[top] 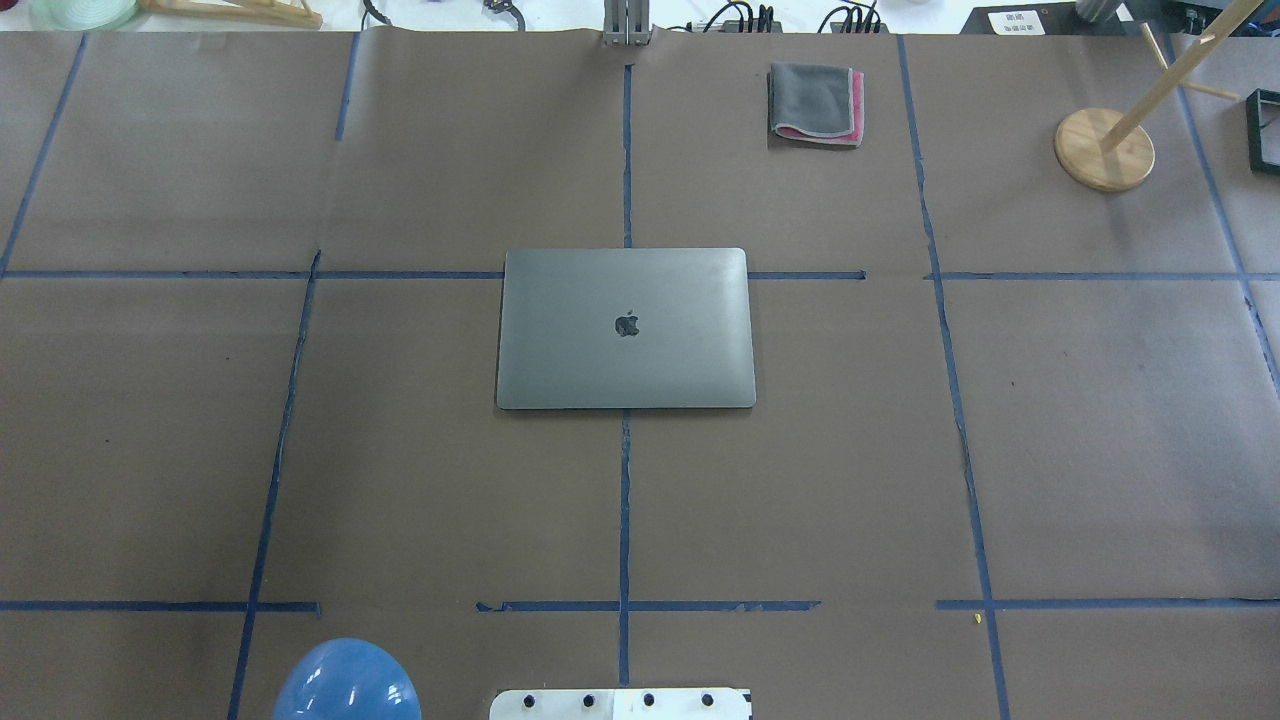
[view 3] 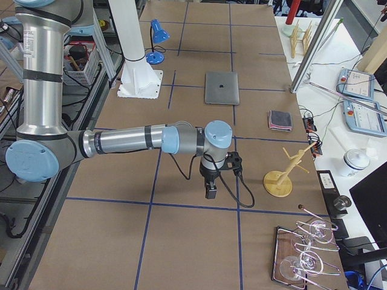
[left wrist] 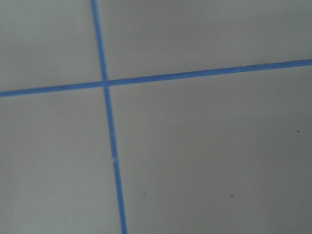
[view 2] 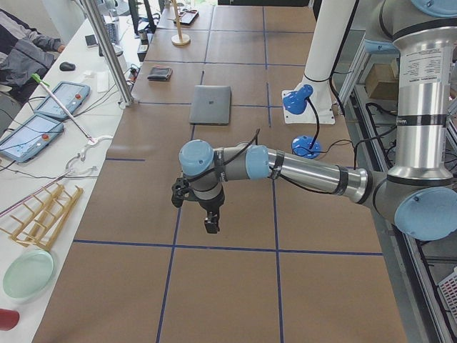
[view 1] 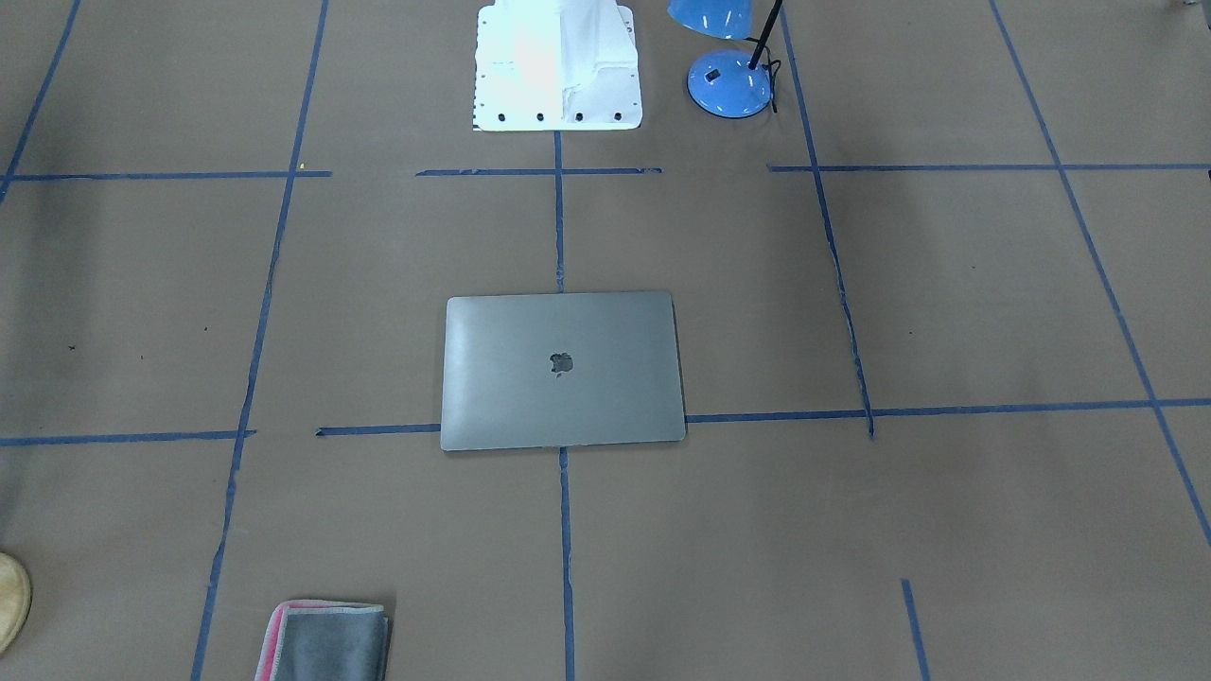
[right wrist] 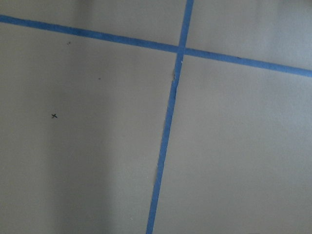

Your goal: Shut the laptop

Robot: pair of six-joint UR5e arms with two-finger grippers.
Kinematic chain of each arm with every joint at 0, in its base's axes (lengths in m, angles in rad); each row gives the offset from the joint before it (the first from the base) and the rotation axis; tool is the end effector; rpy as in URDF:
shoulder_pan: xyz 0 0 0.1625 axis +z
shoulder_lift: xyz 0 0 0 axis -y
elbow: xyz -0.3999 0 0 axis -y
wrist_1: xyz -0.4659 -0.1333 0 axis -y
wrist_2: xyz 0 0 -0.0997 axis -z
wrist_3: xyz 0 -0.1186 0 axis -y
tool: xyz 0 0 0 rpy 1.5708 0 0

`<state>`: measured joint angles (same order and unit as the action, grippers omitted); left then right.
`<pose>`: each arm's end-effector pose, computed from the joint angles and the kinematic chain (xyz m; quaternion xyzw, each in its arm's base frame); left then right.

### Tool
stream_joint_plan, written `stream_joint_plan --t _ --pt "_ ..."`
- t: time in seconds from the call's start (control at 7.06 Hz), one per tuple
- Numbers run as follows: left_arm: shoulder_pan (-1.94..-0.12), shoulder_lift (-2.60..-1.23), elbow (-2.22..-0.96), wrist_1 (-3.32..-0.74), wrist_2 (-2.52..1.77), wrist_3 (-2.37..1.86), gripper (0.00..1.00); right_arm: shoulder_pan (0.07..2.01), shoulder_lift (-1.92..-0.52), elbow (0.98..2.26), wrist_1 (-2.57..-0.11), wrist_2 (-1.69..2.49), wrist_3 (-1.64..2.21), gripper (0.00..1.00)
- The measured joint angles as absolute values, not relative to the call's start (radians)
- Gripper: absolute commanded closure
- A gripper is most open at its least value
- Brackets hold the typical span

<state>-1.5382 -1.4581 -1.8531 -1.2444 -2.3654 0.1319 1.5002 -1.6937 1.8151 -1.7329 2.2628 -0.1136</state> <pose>-0.0324 -0.5011 0.5789 -0.0530 0.3889 0.0453 0.9187 0.0216 -0.5121 0.5983 -0.0118 -0.3394 -0.0796 0.9372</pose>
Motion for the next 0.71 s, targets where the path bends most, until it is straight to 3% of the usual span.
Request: stream_joint_plan --t 0.71 --pt "-1.537 -1.408 -1.813 -1.284 -2.350 0.141 0.01 1.504 -1.719 1.802 -1.687 2.285 -0.104 0.01"
